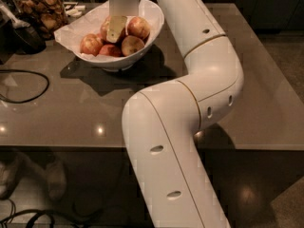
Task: Pick apple from white bowl
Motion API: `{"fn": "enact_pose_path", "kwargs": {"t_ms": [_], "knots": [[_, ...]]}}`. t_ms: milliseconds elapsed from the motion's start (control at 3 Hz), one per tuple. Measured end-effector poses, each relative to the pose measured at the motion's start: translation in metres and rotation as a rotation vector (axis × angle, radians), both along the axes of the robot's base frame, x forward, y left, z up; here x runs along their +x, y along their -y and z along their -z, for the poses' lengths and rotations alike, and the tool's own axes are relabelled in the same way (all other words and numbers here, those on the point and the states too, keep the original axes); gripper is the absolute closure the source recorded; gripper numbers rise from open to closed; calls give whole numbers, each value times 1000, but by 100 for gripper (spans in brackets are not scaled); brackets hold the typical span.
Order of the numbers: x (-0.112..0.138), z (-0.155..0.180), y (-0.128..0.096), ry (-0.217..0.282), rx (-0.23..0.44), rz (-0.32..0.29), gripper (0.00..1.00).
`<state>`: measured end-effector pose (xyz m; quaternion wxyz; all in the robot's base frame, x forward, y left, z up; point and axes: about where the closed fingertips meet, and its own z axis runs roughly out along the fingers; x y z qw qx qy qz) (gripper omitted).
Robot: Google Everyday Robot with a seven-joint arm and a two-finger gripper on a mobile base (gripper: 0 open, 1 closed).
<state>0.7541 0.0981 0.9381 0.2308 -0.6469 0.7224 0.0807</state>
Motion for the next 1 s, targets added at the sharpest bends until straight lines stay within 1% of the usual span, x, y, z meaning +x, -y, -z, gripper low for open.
{"fn": "enact_pose_path", "kwargs": {"t_ms": [333,667,1000], "knots": [[1,6,1,-15,7,3,38],[2,13,3,-26,21,-3,57],[5,8,3,-1,35,-24,80]]}}
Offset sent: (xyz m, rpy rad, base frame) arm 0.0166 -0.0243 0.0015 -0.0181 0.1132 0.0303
